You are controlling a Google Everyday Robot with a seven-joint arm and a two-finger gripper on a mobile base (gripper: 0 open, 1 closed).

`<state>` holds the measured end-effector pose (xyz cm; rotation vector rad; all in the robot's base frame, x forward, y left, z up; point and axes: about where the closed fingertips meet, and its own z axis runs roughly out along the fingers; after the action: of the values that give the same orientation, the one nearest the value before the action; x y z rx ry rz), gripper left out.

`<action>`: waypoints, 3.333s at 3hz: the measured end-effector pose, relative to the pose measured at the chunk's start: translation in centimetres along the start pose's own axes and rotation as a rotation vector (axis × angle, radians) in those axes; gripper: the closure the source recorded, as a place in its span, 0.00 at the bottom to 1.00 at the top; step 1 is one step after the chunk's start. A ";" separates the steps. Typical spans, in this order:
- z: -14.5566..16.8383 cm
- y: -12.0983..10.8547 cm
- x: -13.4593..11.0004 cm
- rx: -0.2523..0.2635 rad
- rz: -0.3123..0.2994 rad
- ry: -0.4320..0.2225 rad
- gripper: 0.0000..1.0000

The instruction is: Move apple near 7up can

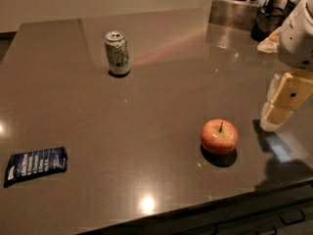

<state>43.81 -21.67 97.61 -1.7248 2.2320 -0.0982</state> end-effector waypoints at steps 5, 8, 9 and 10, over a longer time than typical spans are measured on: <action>6.8 5.3 -2.9 -0.117 -0.042 -0.155 0.00; 10.5 7.2 -2.9 -0.176 -0.056 -0.162 0.08; 10.8 7.0 -3.4 -0.187 -0.062 -0.160 0.39; 10.3 6.0 -4.3 -0.184 -0.057 -0.167 0.68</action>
Offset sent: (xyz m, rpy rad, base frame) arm -0.0069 0.0156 -0.0258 0.0797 0.0336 0.0358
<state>42.17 -14.49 87.32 -1.8162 2.1273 0.2375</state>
